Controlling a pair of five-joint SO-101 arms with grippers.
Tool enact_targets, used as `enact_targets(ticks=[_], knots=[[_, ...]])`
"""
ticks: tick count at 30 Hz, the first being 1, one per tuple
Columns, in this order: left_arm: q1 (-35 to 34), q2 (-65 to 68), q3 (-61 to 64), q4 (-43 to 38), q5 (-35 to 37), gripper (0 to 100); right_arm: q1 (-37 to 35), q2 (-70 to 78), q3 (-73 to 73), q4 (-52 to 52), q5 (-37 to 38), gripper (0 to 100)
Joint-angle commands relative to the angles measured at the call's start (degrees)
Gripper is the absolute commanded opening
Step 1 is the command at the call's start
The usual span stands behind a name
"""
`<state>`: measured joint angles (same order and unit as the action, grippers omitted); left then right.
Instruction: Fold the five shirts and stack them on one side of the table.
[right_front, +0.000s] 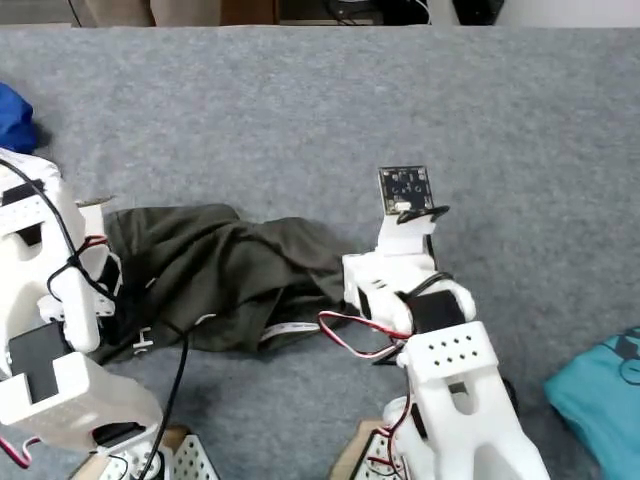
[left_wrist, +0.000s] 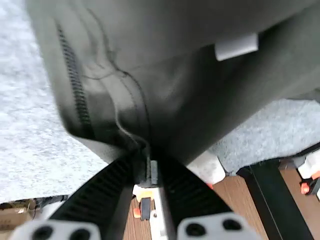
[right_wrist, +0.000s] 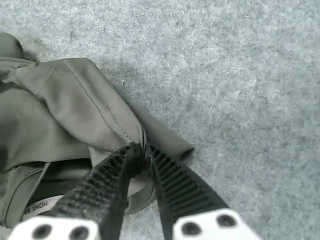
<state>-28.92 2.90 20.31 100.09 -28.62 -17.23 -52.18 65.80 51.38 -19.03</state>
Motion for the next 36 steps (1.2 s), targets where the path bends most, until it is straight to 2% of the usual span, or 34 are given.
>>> enact_targets(ticks=[1, 4, 7, 13, 19, 25, 29, 33, 36], knots=[[-4.0, -2.7, -6.4, 0.7, -0.4, 19, 0.9, -1.4, 0.0, -1.1, -0.3, 0.5], [-7.6, -2.8, -12.1, 0.7, 0.1, 33, 0.9, -1.4, 0.1, -1.0, -0.5, 0.5], [-8.4, -2.8, -16.6, 0.7, 0.1, 42, 0.7, -1.4, 0.1, -0.7, -0.5, 0.5], [-5.4, -2.4, -18.6, 0.7, 4.1, 42, 0.6, -1.5, 2.6, -3.4, -0.6, 0.5], [-4.5, 2.8, -18.6, 0.7, 4.1, 42, 0.6, -1.5, 7.3, -7.9, -0.6, 0.5], [-8.5, 10.2, -18.9, 0.7, 4.0, 37, 0.6, -1.5, 7.3, -7.9, -0.4, 0.5], [-11.6, 11.4, -18.7, 0.7, 4.6, 39, 0.7, -1.5, 7.3, -7.9, -0.4, 0.5], [-12.9, 11.4, -18.6, 0.8, 11.5, 41, 0.7, -1.5, 7.3, -7.9, -0.3, 0.5], [-11.2, 11.4, -18.0, 0.8, 16.8, 40, 0.8, -1.4, 7.1, -7.8, -0.3, 0.5]])
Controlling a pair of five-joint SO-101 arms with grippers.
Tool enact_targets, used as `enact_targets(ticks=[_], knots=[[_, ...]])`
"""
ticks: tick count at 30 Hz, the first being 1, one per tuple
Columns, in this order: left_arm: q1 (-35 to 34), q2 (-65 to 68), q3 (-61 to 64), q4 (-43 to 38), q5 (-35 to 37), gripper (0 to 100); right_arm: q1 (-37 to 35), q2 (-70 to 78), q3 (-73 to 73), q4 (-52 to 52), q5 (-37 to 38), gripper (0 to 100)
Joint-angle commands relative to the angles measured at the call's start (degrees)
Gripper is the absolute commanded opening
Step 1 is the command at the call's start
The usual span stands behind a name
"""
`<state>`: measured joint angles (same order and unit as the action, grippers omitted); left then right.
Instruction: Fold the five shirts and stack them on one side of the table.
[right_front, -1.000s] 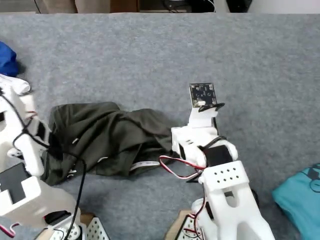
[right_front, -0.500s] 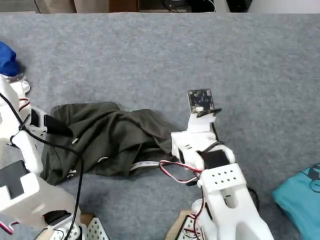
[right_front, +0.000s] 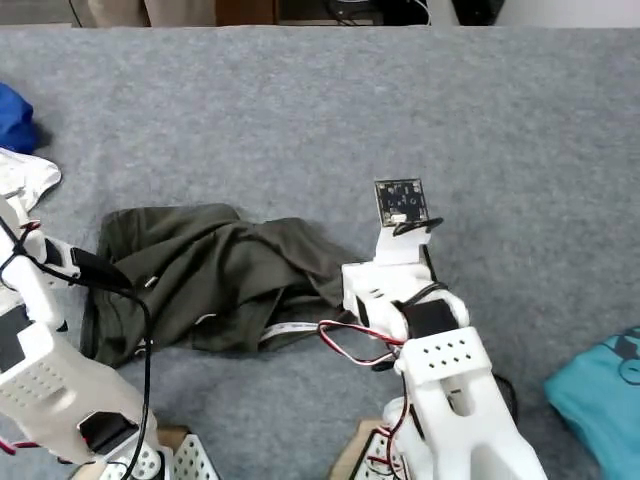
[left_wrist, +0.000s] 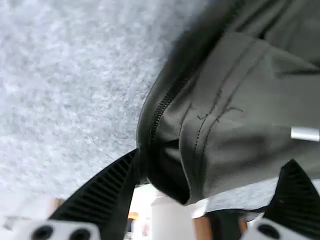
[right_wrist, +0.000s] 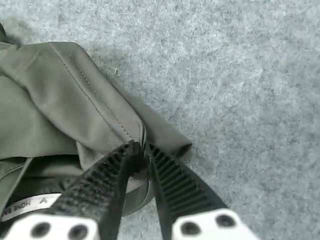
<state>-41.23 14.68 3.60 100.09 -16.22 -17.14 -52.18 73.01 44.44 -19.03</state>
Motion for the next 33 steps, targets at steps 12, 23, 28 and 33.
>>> enact_targets(ticks=[12, 23, 28, 33], knots=[[9.8, 0.2, -1.6, 0.6, 2.8, 40, 0.8, -0.9, -2.7, -0.4, 4.8, 0.5], [5.5, 0.2, -3.2, 0.4, -12.7, 40, 0.8, -1.0, -3.0, 3.5, 6.8, 0.5], [3.6, 0.1, -3.3, 0.4, -14.9, 40, 0.8, -1.0, -3.0, 3.5, 6.8, 0.5], [4.3, 2.1, -1.7, -0.9, -14.9, 40, 0.8, -1.2, -3.0, 3.5, 6.7, 0.5]])
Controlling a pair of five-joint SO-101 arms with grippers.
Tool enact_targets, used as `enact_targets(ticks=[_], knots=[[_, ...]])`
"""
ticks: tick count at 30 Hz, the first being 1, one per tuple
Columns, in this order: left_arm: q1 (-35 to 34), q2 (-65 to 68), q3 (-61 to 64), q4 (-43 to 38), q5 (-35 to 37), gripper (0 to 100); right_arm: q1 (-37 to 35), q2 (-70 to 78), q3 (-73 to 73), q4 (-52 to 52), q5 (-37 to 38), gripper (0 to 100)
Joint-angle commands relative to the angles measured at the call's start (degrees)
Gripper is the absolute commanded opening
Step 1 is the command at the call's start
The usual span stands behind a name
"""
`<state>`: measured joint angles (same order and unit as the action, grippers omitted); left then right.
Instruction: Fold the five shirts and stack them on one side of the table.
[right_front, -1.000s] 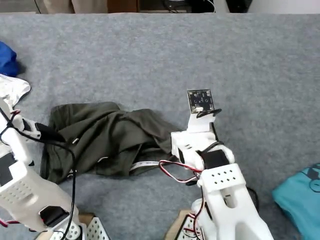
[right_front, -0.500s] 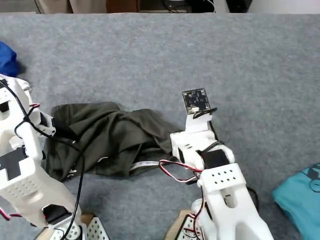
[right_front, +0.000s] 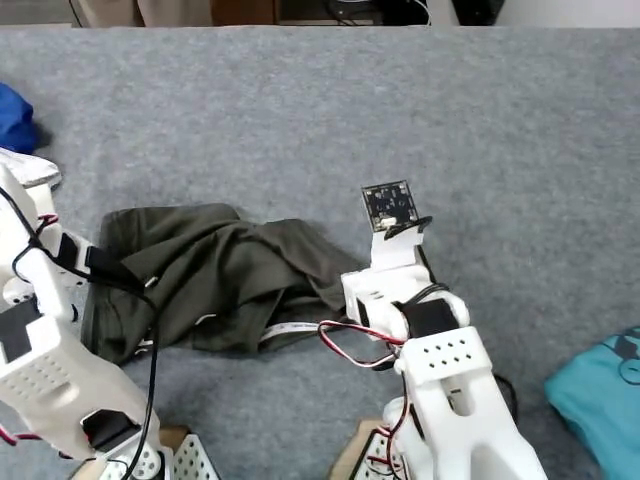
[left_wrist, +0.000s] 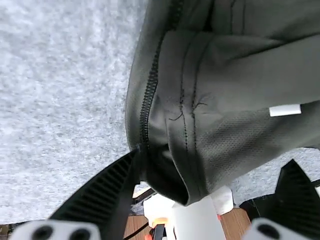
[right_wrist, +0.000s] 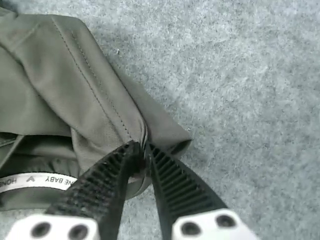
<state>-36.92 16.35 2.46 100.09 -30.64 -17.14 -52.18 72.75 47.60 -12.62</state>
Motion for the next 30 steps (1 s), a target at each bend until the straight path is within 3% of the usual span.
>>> enact_targets(ticks=[1, 16, 22, 30], knots=[[-0.1, 1.4, -0.4, -1.8, -0.4, 40, 0.8, -1.3, -2.8, 0.4, 0.3, 0.5], [0.7, 4.5, -2.5, -3.9, 0.1, 40, 0.8, -1.1, -2.8, 0.2, 0.3, 0.5], [3.6, 4.5, -1.5, -7.4, 3.0, 28, 0.8, -1.0, -3.0, -0.4, 0.3, 0.5], [4.0, 4.5, -1.0, -7.2, 3.0, 28, 0.8, -1.0, -4.6, -0.3, 0.3, 0.5]])
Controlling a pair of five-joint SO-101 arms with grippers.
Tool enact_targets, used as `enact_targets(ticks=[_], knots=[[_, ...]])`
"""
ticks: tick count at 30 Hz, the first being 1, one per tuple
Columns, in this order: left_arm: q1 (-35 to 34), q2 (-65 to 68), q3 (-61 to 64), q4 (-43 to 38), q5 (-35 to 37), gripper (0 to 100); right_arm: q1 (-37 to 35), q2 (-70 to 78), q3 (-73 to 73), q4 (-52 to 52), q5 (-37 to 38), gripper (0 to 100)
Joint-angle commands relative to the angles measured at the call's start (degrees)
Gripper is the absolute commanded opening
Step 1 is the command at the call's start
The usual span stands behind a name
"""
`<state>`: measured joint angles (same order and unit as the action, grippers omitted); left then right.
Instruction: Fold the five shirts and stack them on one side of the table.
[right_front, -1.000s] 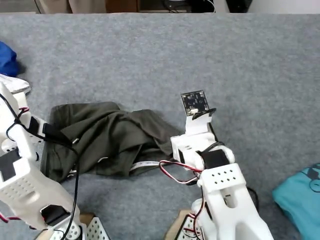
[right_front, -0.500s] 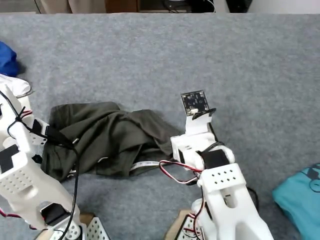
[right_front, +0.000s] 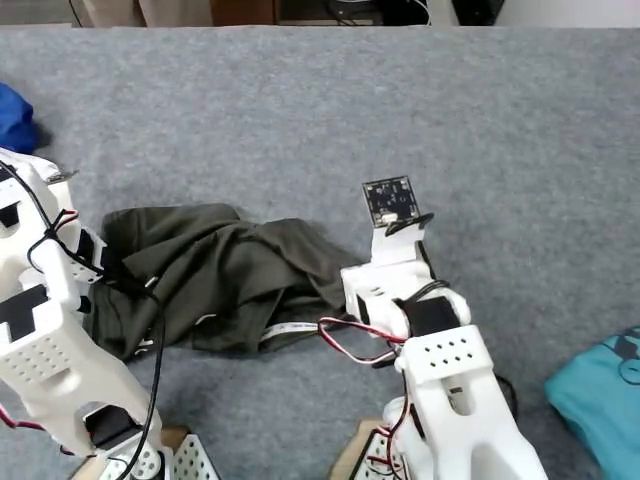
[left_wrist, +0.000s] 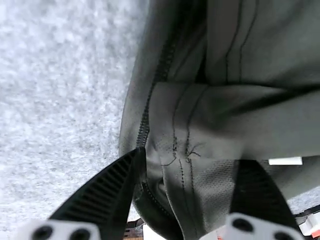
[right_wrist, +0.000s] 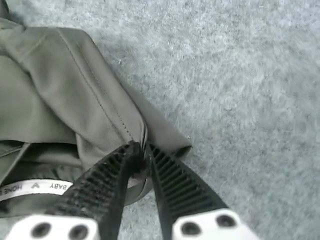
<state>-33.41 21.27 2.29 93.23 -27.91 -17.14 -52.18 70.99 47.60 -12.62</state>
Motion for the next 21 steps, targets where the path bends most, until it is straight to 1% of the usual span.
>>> enact_targets(ticks=[1, 15, 18, 21], knots=[[0.4, -0.4, -0.8, -0.4, 0.3, 28, 0.8, -1.0, -2.9, -0.3, 0.3, 0.5], [0.4, -0.3, -0.7, -0.4, 1.5, 27, 0.8, -1.0, -2.8, -0.2, 0.3, 0.5], [0.3, -0.3, -0.9, -0.6, 4.2, 27, 0.8, -1.0, -2.8, -0.2, 0.3, 0.5], [0.1, -0.3, -0.9, -0.6, 4.7, 27, 0.8, -1.0, -2.8, -0.2, 0.3, 0.5]])
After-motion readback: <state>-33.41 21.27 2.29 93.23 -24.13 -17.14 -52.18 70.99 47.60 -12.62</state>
